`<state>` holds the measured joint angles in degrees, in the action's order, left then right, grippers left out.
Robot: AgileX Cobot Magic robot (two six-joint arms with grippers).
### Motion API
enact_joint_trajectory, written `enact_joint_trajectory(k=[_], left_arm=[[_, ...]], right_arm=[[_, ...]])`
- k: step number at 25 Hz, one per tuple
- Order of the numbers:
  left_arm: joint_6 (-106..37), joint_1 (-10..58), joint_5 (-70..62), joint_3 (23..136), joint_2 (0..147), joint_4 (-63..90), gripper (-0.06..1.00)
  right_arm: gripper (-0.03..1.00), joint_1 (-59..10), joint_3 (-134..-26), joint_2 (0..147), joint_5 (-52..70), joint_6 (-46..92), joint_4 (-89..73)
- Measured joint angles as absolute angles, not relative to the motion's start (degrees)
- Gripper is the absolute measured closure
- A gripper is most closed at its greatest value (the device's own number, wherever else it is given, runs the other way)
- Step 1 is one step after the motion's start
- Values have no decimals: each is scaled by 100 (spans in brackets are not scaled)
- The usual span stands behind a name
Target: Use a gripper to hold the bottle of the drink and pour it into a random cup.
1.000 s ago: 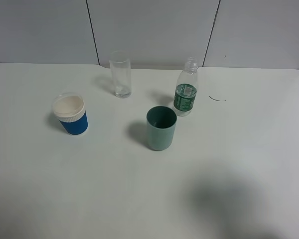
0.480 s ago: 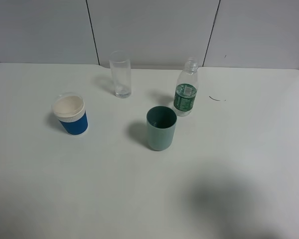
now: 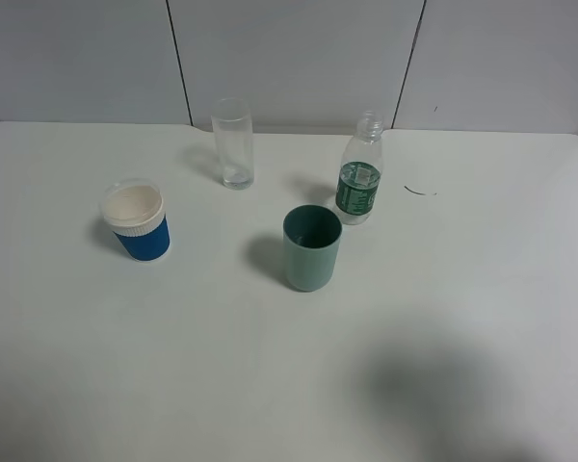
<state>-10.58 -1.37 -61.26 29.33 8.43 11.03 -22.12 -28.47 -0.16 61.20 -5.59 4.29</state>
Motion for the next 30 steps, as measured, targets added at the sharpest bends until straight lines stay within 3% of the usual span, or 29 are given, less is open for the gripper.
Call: enact_joint_trajectory(k=[17,30], left_arm=[[-1058,-137,-6126,2933,843,1103,-5],[-1058,-137,-6126,2933,843,1103,-5]], right_arm=[[10,-2199,-2847,-16,6120,-559,429],[10,-856,-2847,-16,6120,-559,429]])
